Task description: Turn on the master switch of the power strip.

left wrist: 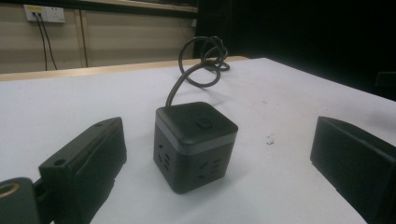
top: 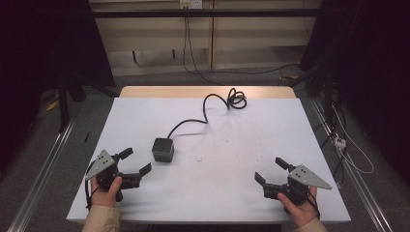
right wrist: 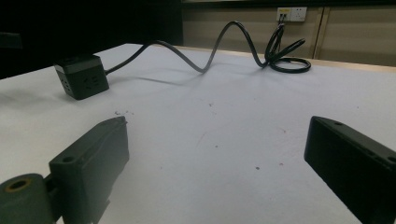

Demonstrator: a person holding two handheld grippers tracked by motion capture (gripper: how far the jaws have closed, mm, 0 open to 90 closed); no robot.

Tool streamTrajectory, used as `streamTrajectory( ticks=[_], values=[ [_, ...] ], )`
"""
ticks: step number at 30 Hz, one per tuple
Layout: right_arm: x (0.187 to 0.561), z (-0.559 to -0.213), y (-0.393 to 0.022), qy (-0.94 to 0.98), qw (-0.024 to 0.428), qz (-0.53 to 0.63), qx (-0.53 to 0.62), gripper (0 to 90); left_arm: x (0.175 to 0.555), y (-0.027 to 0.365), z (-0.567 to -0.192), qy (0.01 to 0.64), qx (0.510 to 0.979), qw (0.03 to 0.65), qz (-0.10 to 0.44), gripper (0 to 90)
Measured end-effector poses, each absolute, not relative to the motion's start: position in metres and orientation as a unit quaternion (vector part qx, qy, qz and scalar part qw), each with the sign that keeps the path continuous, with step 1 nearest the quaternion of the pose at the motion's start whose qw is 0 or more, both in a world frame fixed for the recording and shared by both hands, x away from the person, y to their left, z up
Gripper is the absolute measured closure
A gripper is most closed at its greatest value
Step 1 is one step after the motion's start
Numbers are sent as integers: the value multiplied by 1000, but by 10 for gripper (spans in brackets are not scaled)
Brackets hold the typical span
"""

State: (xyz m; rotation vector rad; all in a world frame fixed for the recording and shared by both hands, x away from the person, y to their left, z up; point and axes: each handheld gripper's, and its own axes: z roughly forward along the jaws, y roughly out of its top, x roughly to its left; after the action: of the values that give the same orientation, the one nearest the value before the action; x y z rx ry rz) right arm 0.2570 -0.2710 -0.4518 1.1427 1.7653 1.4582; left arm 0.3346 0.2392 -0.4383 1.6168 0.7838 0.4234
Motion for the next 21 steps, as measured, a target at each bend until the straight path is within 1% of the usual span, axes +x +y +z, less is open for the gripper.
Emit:
streamTrajectory(
  ticks=[21],
  values=[
    [257,-452,-271,663,285,546,425,65,344,228,-433,338,696,608,176,36]
  ],
)
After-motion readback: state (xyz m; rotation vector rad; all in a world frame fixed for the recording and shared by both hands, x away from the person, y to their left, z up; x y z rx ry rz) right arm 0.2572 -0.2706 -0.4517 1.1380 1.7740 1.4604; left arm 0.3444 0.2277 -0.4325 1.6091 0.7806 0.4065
